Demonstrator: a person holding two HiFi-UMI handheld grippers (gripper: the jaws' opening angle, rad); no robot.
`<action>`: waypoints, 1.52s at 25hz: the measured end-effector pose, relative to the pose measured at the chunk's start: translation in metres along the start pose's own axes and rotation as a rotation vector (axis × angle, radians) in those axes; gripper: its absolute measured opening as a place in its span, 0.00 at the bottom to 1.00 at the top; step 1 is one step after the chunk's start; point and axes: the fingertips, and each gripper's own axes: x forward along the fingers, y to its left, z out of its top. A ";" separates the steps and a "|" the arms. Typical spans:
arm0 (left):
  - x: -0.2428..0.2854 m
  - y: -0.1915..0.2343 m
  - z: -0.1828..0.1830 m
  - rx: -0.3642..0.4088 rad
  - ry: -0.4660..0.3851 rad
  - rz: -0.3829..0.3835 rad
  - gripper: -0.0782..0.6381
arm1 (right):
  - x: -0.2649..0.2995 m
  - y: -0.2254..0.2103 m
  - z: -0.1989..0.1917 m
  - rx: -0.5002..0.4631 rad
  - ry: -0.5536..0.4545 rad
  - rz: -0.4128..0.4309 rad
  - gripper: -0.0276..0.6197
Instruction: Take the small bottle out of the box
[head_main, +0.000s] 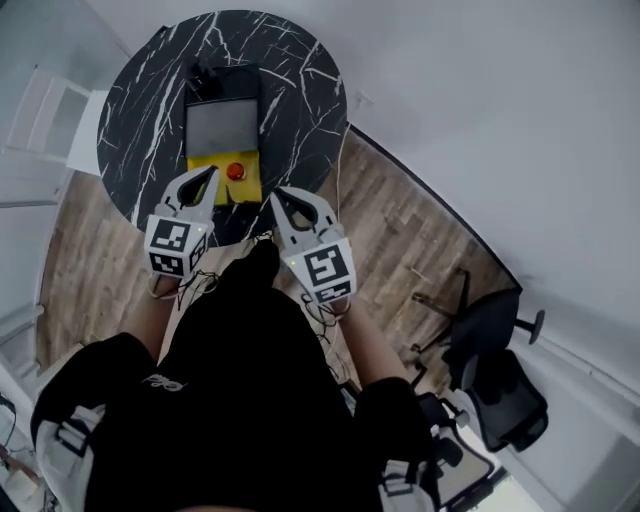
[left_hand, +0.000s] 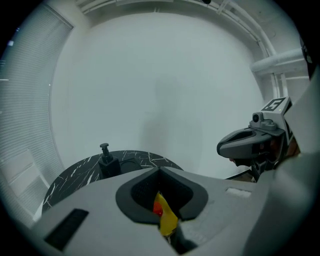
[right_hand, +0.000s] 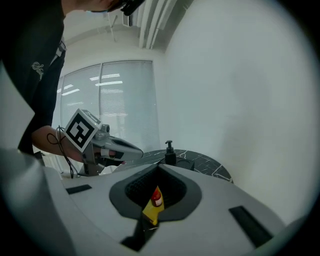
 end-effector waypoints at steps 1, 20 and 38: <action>0.007 0.008 -0.002 -0.008 0.008 0.003 0.11 | 0.013 0.000 -0.002 -0.002 0.018 0.031 0.04; 0.019 0.054 -0.086 -0.272 0.172 0.280 0.11 | 0.109 0.018 -0.068 -0.182 0.289 0.495 0.04; 0.009 0.010 -0.152 -0.588 0.213 0.743 0.11 | 0.145 -0.004 -0.137 -0.343 0.364 0.747 0.04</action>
